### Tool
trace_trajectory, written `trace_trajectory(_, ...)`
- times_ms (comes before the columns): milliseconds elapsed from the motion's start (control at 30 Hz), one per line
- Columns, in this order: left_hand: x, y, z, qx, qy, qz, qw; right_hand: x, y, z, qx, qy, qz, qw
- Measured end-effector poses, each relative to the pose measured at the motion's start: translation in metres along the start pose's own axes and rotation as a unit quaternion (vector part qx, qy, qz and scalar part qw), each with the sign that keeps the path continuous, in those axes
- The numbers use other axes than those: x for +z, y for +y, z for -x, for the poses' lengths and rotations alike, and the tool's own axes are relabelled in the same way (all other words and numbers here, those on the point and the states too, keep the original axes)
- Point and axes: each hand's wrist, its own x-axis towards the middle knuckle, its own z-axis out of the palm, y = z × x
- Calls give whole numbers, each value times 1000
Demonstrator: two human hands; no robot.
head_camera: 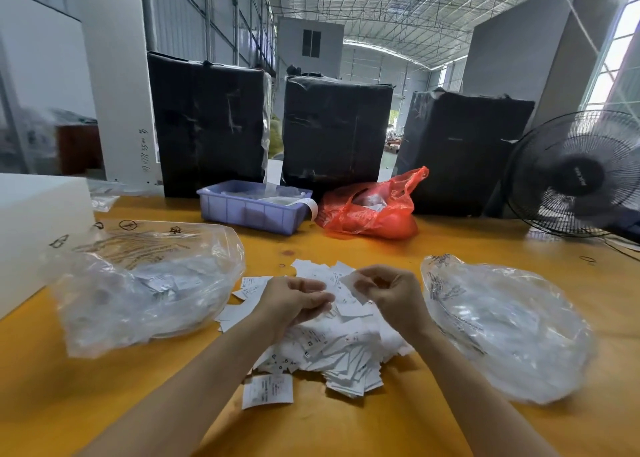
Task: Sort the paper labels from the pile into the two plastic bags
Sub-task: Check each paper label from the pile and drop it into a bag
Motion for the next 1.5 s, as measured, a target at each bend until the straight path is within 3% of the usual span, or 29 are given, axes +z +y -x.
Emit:
trace_trajectory(100,0,-1,1,9,-1,-26,1000,2,0,2,-1,-6,-3,1000)
trace_trajectory(267,0,-3,1,17,5,-72,997,-1,4,7,46,22,-117,992)
trace_trajectory(367,2,-3,2,14,4,-76,997,0,4,7,68,29,-86,994)
trace_trajectory(833,9,1,6,0,-22,12,1000,1,-3,6,170,3,-266,949)
trace_trajectory(900,9,2,5,0,1,14,1000,1,-3,8,167,9,-238,957)
trace_trajectory(967,10,3,2,2,18,47,999,3,-4,10,155,-7,-123,980)
trace_trajectory(1167,15,2,3,48,60,98,992,17,-9,16,172,-154,-27,973)
trace_trajectory(1400,13,2,2,56,56,65,995,14,-8,12,155,-46,-127,979)
trace_trajectory(1500,10,4,5,16,-18,-27,999,11,-7,11,133,-30,-109,985)
